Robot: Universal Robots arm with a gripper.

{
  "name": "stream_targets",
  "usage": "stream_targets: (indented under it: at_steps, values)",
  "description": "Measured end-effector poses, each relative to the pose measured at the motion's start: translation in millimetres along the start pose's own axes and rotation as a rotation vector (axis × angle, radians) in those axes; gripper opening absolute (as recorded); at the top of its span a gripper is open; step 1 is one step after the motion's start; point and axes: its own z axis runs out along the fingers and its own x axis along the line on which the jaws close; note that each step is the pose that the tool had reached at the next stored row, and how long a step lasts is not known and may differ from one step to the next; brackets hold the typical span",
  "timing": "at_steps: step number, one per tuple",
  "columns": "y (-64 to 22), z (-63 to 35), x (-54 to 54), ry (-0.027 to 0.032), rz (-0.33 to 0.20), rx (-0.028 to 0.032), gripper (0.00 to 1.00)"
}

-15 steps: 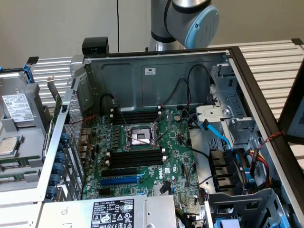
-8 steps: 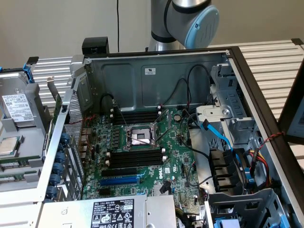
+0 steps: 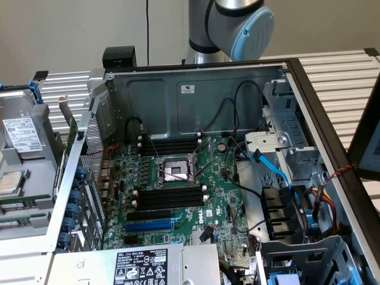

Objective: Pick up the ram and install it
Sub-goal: 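Pick up the ram and move it above insertion slot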

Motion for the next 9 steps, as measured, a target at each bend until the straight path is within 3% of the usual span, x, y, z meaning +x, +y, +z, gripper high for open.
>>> stream_targets:
  at_steps: [5,9]
  values:
    - [0.0,0.4,0.0,0.0051,-0.076,0.0022,0.11]
    - [0.2,0.3,0.0,0.0052,-0.078,0.0026,0.11]
